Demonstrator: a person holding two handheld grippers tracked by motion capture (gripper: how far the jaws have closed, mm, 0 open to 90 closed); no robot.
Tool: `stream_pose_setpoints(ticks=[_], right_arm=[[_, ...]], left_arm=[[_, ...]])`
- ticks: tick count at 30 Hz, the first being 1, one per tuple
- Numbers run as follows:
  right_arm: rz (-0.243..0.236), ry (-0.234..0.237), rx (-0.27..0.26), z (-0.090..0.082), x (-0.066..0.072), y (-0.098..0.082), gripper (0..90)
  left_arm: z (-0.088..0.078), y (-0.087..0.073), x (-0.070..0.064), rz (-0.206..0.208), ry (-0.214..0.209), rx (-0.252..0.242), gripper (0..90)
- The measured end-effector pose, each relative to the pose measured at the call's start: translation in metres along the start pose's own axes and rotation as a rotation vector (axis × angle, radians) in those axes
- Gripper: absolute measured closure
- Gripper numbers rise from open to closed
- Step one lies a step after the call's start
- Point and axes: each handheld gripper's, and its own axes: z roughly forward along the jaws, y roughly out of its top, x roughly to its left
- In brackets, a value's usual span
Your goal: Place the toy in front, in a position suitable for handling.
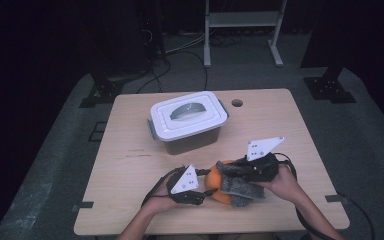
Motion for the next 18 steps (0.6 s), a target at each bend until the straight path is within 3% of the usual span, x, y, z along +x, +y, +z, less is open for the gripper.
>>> stream_pose_setpoints(ticks=[2, 5, 8, 9, 10, 13, 16, 18], right_arm=[[-0.002, -0.006, 0.002, -0.004, 0.001, -0.009, 77.3], [-0.006, 0.048, -0.030, -0.009, 0.004, -0.018, 77.4], [-0.024, 0.073, -0.032, -0.012, 0.007, -0.022, 77.4], [-0.031, 0.076, -0.024, -0.013, 0.008, -0.023, 77.4], [-0.032, 0.073, -0.019, -0.014, 0.007, -0.023, 77.4], [-0.039, 0.054, -0.008, -0.018, 0.009, -0.015, 77.4], [-0.077, 0.037, -0.022, -0.017, 0.016, 0.003, 77.4], [-0.109, 0.027, -0.004, -0.010, 0.021, 0.010, 77.4]], left_arm=[[0.001, 0.001, 0.004, -0.047, -0.010, -0.015, 25.6], [0.007, 0.001, 0.007, -0.104, -0.042, -0.048, 11.2], [0.016, 0.001, 0.007, -0.132, -0.077, -0.042, 9.3], [0.017, 0.001, 0.006, -0.137, -0.110, -0.039, 14.6], [0.017, 0.001, 0.003, -0.109, -0.097, -0.040, 24.7], [0.015, 0.006, -0.003, -0.045, -0.039, -0.034, 38.6], [0.015, 0.013, -0.008, -0.013, -0.003, -0.032, 40.8], [0.014, 0.013, -0.009, 0.007, 0.010, -0.012, 40.9]])
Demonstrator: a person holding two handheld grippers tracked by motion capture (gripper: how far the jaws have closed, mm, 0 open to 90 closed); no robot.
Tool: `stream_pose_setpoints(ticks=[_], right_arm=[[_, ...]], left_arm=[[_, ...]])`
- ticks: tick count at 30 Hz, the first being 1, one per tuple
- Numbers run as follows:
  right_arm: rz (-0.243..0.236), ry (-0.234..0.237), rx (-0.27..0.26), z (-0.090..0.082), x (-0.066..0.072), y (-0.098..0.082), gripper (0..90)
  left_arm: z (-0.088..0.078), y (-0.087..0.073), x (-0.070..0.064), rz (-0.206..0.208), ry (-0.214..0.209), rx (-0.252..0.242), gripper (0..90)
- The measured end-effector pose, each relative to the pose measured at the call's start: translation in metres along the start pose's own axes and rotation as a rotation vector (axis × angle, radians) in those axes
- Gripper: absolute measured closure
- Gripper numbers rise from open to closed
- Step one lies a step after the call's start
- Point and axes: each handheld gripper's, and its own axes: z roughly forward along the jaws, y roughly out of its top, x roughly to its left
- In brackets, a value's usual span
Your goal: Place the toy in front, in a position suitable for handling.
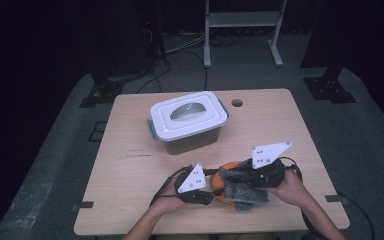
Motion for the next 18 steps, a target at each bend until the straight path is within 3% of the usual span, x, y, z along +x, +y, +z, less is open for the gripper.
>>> stream_pose_setpoints(ticks=[3, 8, 12, 15, 18], right_arm=[[-0.007, -0.004, 0.021, 0.006, -0.001, -0.003, 77.5], [0.046, -0.045, 0.009, -0.004, -0.012, -0.018, 77.5], [0.046, -0.068, 0.004, -0.006, -0.012, -0.024, 77.4], [0.078, -0.028, -0.028, -0.004, -0.010, -0.032, 77.7], [0.092, -0.017, -0.047, -0.004, -0.006, -0.040, 77.9]], left_arm=[[-0.004, -0.004, 0.002, -0.014, 0.003, 0.012, 40.9], [-0.010, -0.004, 0.006, -0.020, 0.006, -0.003, 43.1], [-0.014, -0.003, 0.008, -0.046, -0.030, -0.037, 47.7], [-0.013, -0.004, 0.012, -0.077, -0.028, -0.042, 32.1], [-0.007, -0.005, 0.014, -0.110, -0.064, -0.045, 17.2]])
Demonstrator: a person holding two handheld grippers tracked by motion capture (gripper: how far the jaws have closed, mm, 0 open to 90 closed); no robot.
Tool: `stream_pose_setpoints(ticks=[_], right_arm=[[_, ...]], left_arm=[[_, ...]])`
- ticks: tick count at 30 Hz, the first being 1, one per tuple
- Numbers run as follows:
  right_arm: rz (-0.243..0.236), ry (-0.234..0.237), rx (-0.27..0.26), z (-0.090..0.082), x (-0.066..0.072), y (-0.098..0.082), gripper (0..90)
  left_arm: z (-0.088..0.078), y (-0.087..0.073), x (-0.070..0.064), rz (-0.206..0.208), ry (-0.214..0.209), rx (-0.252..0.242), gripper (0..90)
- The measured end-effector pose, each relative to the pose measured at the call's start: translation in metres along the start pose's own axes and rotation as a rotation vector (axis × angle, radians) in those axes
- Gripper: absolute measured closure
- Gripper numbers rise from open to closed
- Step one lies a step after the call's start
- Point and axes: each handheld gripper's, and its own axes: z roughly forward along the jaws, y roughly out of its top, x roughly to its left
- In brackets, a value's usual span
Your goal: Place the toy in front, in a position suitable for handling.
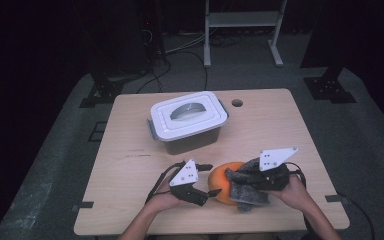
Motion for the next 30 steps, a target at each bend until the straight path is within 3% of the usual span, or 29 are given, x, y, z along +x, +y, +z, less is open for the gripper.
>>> stream_pose_setpoints(ticks=[3, 5, 9, 11, 12, 14, 18, 22, 24, 28, 30], right_arm=[[-0.008, 0.028, -0.004, -0.002, 0.004, -0.004, 77.9], [-0.013, 0.031, 0.002, -0.003, 0.005, -0.004, 77.9], [-0.023, 0.027, -0.008, -0.007, 0.006, 0.006, 77.9], [-0.040, 0.020, -0.033, -0.007, 0.007, 0.018, 77.9], [-0.051, 0.016, -0.032, -0.006, 0.008, 0.022, 77.9], [-0.082, 0.013, -0.010, 0.002, 0.009, 0.032, 77.9], [-0.097, 0.008, 0.030, 0.011, 0.009, 0.034, 77.8], [-0.055, -0.021, 0.026, 0.002, 0.001, 0.021, 77.8], [-0.012, -0.018, 0.018, -0.002, -0.002, 0.011, 77.8], [-0.004, -0.005, 0.013, -0.002, 0.000, 0.004, 77.9], [-0.009, 0.004, 0.017, -0.001, 0.002, 0.004, 77.8]], left_arm=[[0.011, -0.002, 0.000, -0.017, -0.029, 0.024, 10.9], [0.018, -0.004, 0.001, -0.053, -0.071, 0.048, 12.2], [0.017, -0.002, -0.006, 0.026, -0.020, 0.060, 34.8], [0.017, 0.000, -0.011, 0.076, 0.004, 0.062, 37.4], [0.016, 0.002, -0.013, 0.116, 0.015, 0.072, 37.8], [0.013, 0.004, -0.015, 0.152, 0.031, 0.077, 38.4], [0.000, 0.001, -0.012, 0.176, 0.060, 0.086, 39.2], [-0.009, -0.005, -0.007, 0.135, 0.051, 0.084, 37.4], [-0.007, -0.004, -0.006, 0.099, 0.033, 0.072, 28.7], [-0.002, -0.003, 0.000, -0.008, -0.002, 0.041, 14.5], [0.001, -0.004, -0.001, -0.015, -0.017, 0.058, 15.8]])
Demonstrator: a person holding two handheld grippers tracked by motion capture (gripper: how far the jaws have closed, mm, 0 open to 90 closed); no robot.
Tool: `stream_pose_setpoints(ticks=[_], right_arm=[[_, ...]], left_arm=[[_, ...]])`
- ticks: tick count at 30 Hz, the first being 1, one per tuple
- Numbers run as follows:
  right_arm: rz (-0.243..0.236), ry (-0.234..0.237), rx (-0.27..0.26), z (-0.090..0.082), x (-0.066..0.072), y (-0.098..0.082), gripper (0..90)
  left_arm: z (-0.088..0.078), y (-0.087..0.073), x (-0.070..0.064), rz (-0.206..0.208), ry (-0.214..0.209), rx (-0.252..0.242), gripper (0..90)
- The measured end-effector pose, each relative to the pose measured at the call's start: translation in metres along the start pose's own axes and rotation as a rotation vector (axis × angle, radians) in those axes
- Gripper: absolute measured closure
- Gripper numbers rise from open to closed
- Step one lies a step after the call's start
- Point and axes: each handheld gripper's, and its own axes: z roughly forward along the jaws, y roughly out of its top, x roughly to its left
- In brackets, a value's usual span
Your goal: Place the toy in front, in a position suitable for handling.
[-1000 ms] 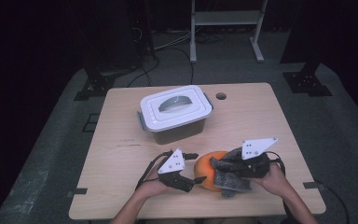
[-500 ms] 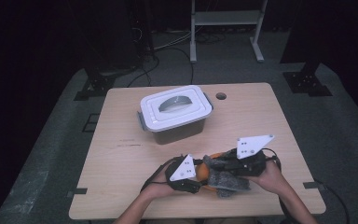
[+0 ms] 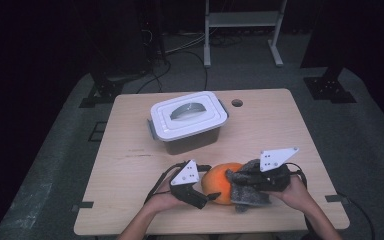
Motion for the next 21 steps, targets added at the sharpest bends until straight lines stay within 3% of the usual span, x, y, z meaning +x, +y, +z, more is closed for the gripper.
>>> stream_pose_setpoints(ticks=[1, 3, 7, 9, 12, 17, 21], right_arm=[[-0.004, -0.002, 0.007, 0.000, 0.001, 0.002, 77.8], [-0.019, -0.006, 0.004, 0.000, 0.004, 0.007, 77.8], [-0.086, 0.015, -0.010, 0.011, 0.014, 0.029, 77.8], [-0.117, 0.011, 0.025, 0.018, 0.017, 0.034, 77.8], [-0.106, 0.014, 0.021, 0.020, 0.012, 0.031, 77.8], [-0.040, -0.048, 0.006, 0.003, -0.003, 0.015, 77.5], [-0.004, -0.061, -0.003, -0.002, -0.006, 0.006, 77.4]], left_arm=[[0.001, 0.000, -0.002, 0.020, 0.012, -0.002, 23.8], [0.001, 0.002, -0.004, 0.046, 0.027, 0.003, 31.3], [0.006, 0.010, -0.015, 0.149, 0.040, 0.019, 36.3], [0.004, 0.010, -0.016, 0.181, 0.047, 0.038, 37.1], [-0.002, 0.004, -0.010, 0.164, 0.044, 0.030, 39.0], [-0.008, -0.001, -0.002, 0.123, 0.043, 0.018, 37.4], [-0.005, 0.000, 0.000, 0.081, 0.038, 0.005, 27.9]])
